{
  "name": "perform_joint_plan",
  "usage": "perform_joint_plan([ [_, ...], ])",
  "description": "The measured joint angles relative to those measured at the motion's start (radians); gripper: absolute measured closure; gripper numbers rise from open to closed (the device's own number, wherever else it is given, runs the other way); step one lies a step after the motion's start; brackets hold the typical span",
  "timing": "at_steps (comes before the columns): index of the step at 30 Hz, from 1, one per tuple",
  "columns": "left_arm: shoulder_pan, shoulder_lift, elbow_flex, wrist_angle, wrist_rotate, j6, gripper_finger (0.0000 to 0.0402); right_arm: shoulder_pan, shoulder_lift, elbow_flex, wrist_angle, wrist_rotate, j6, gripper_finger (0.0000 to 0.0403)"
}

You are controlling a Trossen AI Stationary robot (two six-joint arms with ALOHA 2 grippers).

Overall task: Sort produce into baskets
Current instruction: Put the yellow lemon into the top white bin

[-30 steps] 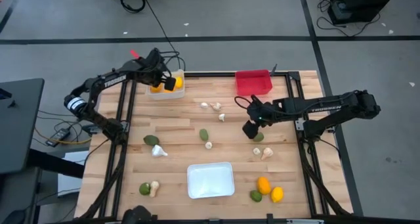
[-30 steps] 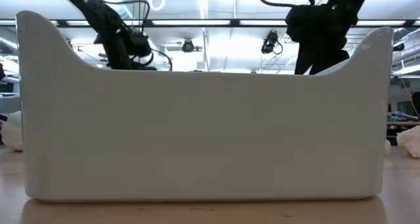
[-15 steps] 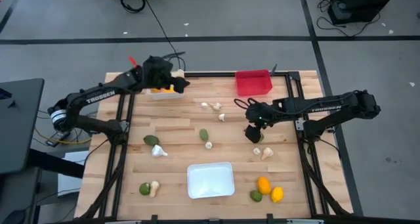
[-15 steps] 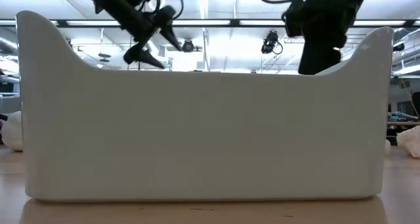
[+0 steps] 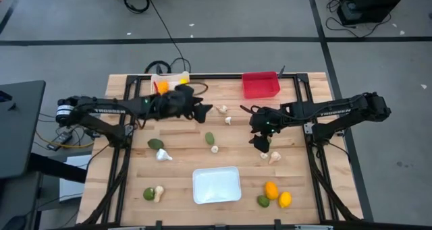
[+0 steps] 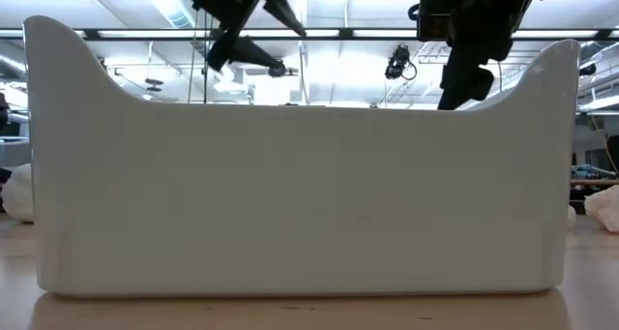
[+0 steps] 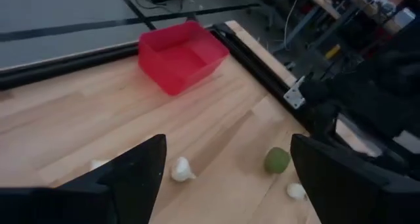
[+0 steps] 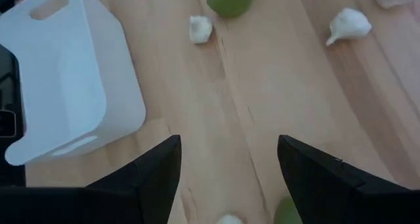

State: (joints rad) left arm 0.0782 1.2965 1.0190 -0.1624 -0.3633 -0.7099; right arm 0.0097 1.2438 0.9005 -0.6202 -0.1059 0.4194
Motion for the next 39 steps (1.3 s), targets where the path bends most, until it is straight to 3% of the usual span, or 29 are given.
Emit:
perform_joint_plan([
  [6,-0.108,0.029,0.000,0.047,-0.009,0.031,0.0078,0.041,0.004,-0.008,0.076,-0.009,0.145,0.0141],
  [11,-0.175,0.044,0.000,0.036,0.026,0.051,0.0078,0.170,0.005,-0.009,0.048,0.197,0.307,0.0141],
  [14,-0.211,0.061,-0.004,0.035,0.086,0.053,0.0078,0.268,0.016,-0.009,0.044,0.247,0.412,0.0141],
  [20,-0.285,0.129,-0.008,0.055,0.114,0.079,0.0078,0.456,0.045,-0.008,0.000,0.213,0.746,0.0143],
  [28,-0.297,0.266,-0.009,0.202,0.122,0.072,0.0078,0.699,0.113,-0.003,-0.048,0.172,1.371,0.0148],
  [33,-0.297,0.301,-0.009,0.289,0.254,0.062,0.0078,0.778,0.205,-0.003,-0.010,0.150,1.515,0.0148],
  [39,-0.296,0.300,-0.009,0.255,0.302,0.044,0.0078,0.785,0.283,-0.002,0.073,0.180,1.544,0.0147],
])
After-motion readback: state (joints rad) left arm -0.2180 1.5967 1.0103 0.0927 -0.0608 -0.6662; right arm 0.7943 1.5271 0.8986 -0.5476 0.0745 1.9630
